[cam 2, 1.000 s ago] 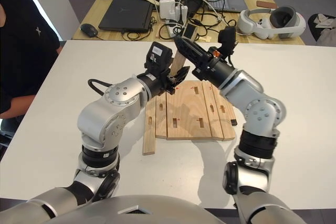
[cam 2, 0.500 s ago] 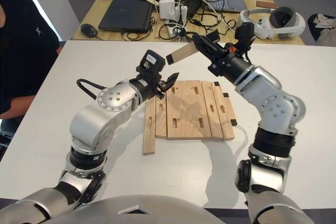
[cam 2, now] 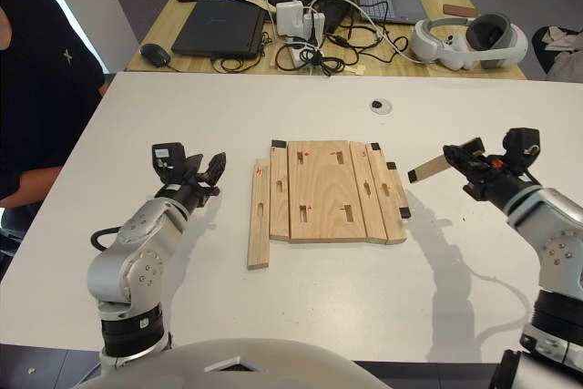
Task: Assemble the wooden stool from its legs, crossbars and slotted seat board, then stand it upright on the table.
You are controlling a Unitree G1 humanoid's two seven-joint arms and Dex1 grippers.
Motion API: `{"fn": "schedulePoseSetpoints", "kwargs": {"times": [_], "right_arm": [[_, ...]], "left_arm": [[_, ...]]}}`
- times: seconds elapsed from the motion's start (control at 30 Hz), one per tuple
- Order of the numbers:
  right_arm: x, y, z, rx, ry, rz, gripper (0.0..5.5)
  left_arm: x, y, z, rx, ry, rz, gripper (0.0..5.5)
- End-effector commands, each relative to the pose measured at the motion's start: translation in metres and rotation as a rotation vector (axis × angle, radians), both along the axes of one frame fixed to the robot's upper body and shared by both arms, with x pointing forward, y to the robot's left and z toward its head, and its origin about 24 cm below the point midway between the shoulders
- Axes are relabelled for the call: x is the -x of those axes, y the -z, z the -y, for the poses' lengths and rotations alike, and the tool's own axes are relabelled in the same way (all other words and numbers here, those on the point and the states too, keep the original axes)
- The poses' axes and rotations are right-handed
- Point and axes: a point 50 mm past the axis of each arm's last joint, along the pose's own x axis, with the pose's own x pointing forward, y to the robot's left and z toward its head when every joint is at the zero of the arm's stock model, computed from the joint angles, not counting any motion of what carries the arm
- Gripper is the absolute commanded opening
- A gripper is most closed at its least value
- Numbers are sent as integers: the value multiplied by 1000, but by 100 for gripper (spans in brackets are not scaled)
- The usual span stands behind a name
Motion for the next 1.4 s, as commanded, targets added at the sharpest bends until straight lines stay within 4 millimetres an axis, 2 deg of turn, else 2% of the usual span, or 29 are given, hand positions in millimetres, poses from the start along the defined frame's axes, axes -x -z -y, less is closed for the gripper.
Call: {"fn": "schedulePoseSetpoints", "kwargs": {"times": [0.03,0.23,0.4,0.7,1.1,1.4], "right_arm": [[-1,-2,-2,-56,-19,2,38],[-16,-14,-24,-125,-56,57,38],[-9,-2,-38,-152,-32,17,38],[-4,5,-24,-36,77,0,38],[5,17,-36,-106,51,-61,38],[8,28,-38,-63,53,-94,38]], "left_arm": [[4,5,27,89,27,0,259],[2,9,31,74,-10,22,259],[1,9,37,80,-17,39,259],[3,9,39,87,-35,50,259],[2,10,43,76,-22,56,259],[0,11,45,70,-5,57,259]]}}
